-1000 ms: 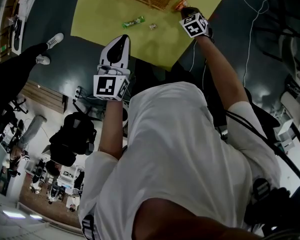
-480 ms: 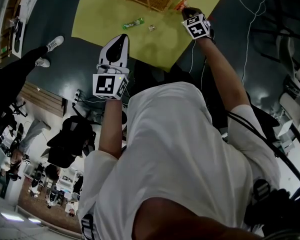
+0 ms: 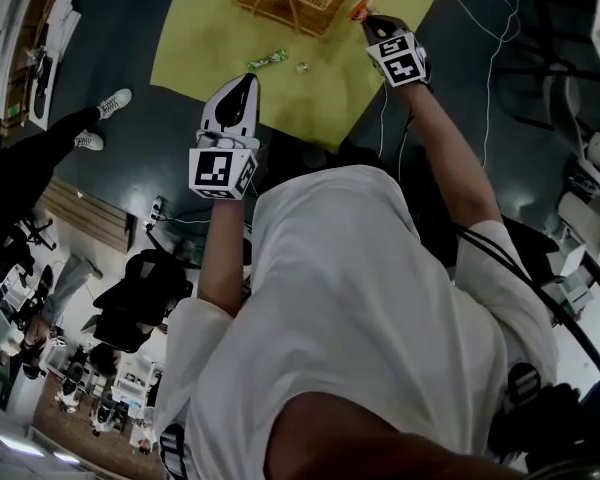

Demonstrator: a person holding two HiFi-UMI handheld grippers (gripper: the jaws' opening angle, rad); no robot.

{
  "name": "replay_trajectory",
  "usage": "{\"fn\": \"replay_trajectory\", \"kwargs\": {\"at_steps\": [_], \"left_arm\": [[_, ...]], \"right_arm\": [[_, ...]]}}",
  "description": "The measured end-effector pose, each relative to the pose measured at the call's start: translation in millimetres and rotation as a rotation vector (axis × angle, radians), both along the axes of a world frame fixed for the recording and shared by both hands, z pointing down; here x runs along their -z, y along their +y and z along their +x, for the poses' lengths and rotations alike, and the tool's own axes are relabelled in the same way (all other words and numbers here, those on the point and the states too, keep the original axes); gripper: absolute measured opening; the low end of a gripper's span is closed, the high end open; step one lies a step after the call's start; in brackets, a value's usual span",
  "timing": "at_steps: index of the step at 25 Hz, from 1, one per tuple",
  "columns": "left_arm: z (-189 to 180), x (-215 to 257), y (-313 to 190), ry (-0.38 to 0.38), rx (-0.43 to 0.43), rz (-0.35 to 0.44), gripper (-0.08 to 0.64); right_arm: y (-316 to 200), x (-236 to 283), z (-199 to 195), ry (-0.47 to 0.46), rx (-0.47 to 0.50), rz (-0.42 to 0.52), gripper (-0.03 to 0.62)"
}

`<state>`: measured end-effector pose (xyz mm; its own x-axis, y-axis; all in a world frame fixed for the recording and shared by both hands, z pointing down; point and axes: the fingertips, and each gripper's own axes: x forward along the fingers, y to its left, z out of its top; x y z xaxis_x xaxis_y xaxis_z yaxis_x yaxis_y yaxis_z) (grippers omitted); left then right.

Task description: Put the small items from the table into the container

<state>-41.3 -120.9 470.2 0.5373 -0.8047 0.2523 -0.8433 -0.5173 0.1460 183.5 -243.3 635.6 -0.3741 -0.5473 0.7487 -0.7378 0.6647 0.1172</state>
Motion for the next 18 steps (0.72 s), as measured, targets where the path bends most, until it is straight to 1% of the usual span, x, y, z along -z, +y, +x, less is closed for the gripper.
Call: {"fn": "replay_trajectory", "kwargs": {"at_steps": [5, 12, 18], "left_arm": [[-3, 13, -4, 0.006, -0.009, 0.023, 0.009], [5, 30, -15, 0.014, -0.014, 0.062, 0.009], [4, 33, -26, 0.019, 0.002, 0.074, 0.009]], "right_arm": [[-9, 47, -12, -0.021, 0.015, 0.058, 0.02], [-20, 85, -14, -0.036, 0.027, 0.112, 0.02], [-41, 108, -25, -0.047, 0.052, 0.158, 0.02]]}}
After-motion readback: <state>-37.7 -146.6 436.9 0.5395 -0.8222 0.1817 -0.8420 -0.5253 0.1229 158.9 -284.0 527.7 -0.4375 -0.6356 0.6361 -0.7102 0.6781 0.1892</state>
